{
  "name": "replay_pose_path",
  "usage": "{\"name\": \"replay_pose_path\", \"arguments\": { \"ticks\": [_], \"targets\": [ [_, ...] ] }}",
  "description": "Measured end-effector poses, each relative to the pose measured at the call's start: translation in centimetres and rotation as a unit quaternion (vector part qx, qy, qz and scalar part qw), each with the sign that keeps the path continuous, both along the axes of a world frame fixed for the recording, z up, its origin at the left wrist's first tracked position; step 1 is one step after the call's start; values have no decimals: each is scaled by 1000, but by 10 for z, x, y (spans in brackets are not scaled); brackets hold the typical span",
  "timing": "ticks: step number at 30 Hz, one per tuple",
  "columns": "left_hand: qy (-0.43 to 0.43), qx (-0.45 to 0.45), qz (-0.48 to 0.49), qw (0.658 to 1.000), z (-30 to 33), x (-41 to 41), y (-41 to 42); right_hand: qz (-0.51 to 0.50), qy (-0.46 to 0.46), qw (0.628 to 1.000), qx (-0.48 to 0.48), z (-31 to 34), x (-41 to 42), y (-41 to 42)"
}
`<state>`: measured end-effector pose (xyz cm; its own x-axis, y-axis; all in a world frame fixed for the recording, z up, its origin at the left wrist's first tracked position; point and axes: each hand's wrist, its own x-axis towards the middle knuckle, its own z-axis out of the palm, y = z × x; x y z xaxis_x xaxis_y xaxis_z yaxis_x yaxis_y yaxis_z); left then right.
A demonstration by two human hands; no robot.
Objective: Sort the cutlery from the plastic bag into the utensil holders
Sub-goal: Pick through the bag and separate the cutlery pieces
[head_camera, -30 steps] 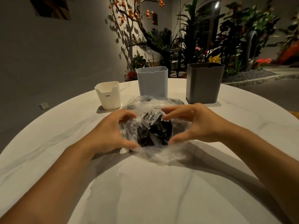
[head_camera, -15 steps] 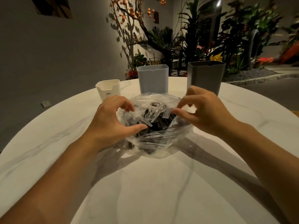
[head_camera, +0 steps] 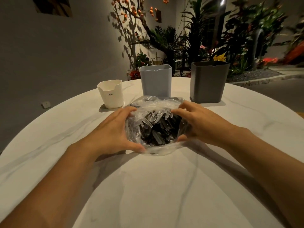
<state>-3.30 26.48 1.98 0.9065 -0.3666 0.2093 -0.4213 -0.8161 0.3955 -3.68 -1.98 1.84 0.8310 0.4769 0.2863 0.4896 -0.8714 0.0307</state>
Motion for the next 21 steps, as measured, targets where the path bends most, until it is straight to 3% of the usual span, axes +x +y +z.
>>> {"name": "replay_pose_path", "arguments": {
  "ticks": [4,6,8,10,12,15,18,21],
  "targets": [
    [37,-60,20,997,4,-4,-2,29,29,995,90,10,-8,-2],
    [-24,-145,40,988,9,-2,-4,54,-38,991,113,19,-12,4],
    [-127,-232,53,963,18,-3,-15,71,-36,991,107,26,-15,18],
    [-167,-256,33,952,24,-4,-32,65,-15,998,22,28,-11,37],
    [-151,-182,18,971,23,-2,-48,33,-31,999,-25,23,0,52],
    [-140,-58,41,988,10,6,-57,19,-23,1000,0,13,11,63],
    [-189,23,57,980,-9,15,-49,27,37,998,-38,3,9,60],
    [-223,53,52,972,-15,22,-39,-8,-29,998,-47,6,6,45]
  ]
}}
